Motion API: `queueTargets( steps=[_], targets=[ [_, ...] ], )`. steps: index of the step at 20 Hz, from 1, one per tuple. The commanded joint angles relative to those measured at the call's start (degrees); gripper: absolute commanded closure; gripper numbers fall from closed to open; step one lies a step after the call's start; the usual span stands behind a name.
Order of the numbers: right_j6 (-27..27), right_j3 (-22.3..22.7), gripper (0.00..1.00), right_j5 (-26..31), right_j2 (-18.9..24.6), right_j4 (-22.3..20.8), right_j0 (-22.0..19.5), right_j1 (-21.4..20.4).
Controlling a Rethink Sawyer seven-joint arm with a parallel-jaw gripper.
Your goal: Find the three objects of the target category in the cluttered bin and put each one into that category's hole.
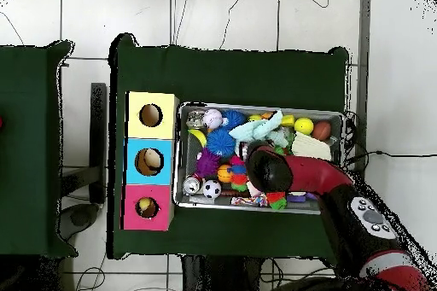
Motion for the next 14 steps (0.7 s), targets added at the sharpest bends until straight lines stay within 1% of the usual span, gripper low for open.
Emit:
queueTargets(
  steps=[1,6,8,11,14],
  targets=[
    [12.89,2.37,0.0,0.88,-6.48,1.39,9.91,2.36],
    [18.14,2.5,0.0,-1.34,-10.49,6.35,15.89,3.43],
    [19.48,2.79,0.0,-2.72,-12.15,8.37,18.02,3.86],
    [20.5,4.45,0.0,-5.27,-14.17,11.08,20.35,4.0],
    [21.7,5.35,0.0,-6.28,-15.82,13.1,22.71,3.77]
  ],
)
